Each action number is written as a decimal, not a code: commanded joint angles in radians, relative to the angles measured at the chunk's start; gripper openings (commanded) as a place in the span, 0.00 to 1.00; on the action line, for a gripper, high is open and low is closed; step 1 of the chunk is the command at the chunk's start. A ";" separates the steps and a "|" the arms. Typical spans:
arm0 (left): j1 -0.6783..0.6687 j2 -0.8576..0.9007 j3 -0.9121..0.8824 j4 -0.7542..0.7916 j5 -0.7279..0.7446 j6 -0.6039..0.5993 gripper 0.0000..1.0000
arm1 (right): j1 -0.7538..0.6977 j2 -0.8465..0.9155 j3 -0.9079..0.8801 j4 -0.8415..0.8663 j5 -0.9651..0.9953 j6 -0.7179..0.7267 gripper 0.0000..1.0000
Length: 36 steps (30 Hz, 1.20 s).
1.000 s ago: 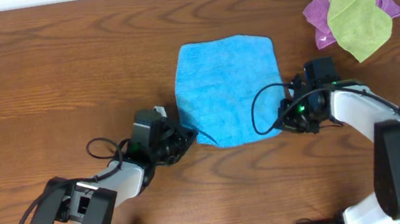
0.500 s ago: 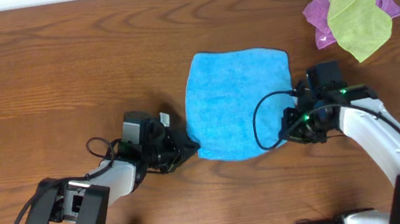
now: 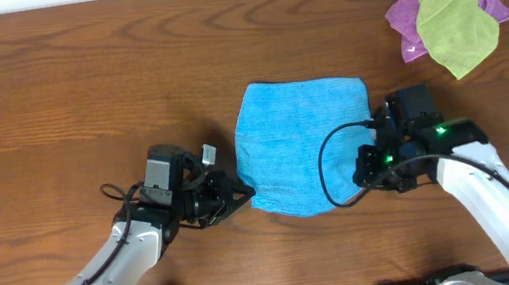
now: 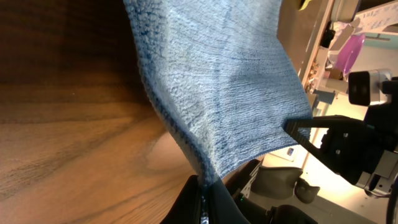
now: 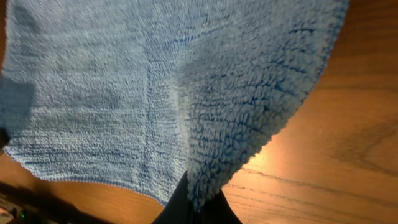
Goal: Fold the cloth
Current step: 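Grasp the blue cloth's bottom corners with left and right grippers, then lift the bottom edge with both grippers and fold it up over the top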
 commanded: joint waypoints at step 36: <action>0.003 0.223 0.282 0.209 -0.350 -0.013 0.06 | 0.008 0.060 -0.005 0.423 0.164 0.107 0.01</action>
